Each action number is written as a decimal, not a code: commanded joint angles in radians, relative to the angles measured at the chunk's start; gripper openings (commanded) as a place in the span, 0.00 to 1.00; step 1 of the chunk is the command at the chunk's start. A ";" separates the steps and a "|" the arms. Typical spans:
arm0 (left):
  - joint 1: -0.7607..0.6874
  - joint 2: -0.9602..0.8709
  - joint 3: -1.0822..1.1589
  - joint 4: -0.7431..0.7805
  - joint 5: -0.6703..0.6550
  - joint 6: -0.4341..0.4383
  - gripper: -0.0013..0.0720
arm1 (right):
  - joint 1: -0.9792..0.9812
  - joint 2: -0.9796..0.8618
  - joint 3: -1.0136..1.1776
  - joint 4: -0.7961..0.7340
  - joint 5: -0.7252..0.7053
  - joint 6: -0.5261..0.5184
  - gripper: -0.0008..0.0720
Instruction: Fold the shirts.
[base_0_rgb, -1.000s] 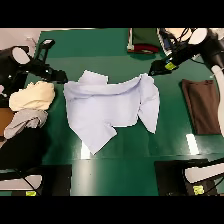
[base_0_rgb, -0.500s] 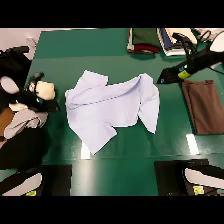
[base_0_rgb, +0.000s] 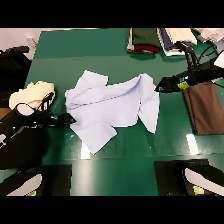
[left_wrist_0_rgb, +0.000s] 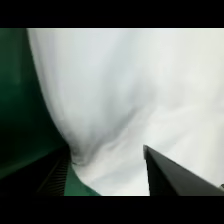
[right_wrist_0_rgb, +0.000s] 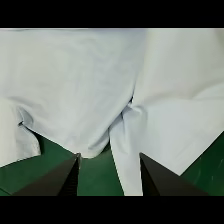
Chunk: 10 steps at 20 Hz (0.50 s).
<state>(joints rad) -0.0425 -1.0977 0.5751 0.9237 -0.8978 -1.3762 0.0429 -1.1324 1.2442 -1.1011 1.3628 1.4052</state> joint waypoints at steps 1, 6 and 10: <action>-0.053 -0.010 -0.007 -0.027 0.051 -0.021 0.40 | -0.008 0.012 -0.011 0.008 0.018 0.000 0.60; -0.042 0.016 0.142 0.023 -0.069 -0.001 0.05 | -0.138 0.068 -0.163 -0.002 0.088 0.000 0.60; -0.042 0.035 0.206 0.017 -0.080 0.016 0.05 | -0.324 0.143 -0.509 0.004 0.078 0.000 0.83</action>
<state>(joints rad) -0.0837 -1.0744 0.7345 0.9386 -0.9577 -1.3727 -0.1719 -1.0321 0.9321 -1.1015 1.4326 1.4052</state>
